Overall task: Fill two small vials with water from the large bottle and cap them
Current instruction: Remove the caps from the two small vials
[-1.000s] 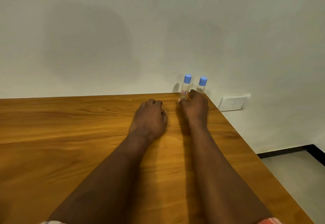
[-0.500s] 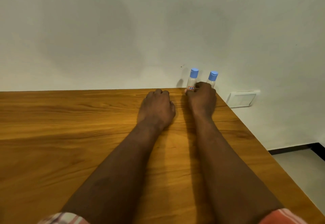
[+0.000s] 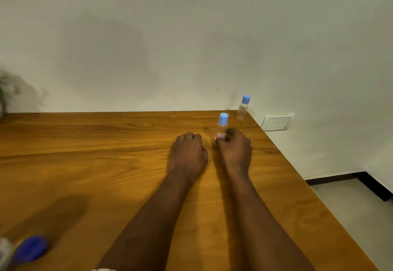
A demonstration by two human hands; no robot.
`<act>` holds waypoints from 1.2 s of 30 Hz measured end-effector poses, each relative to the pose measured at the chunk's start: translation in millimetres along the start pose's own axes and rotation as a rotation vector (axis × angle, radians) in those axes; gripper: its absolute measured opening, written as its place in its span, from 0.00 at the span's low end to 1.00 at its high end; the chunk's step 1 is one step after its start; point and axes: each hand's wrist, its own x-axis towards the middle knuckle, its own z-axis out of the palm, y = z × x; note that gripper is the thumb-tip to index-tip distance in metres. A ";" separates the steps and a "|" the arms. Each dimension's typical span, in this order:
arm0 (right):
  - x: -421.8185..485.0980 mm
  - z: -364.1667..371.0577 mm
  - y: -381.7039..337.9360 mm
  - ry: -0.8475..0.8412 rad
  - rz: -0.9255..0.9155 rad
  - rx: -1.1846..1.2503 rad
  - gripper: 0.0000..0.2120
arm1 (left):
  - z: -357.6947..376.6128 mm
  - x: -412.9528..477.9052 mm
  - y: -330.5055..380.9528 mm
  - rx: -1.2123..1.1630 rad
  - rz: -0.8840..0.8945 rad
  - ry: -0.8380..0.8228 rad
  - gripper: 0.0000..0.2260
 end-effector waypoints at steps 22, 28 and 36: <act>-248.8 -68.0 -65.8 -0.149 -0.004 0.104 0.12 | -112.2 -238.4 -31.2 -0.030 -0.006 0.064 0.13; -282.8 -62.0 -81.7 -0.193 -0.055 0.149 0.09 | -132.7 -267.0 -43.5 -0.109 -0.064 0.106 0.08; -277.1 -60.8 -82.5 -0.301 -0.045 0.250 0.12 | -141.0 -263.4 -50.0 -0.261 -0.121 0.141 0.06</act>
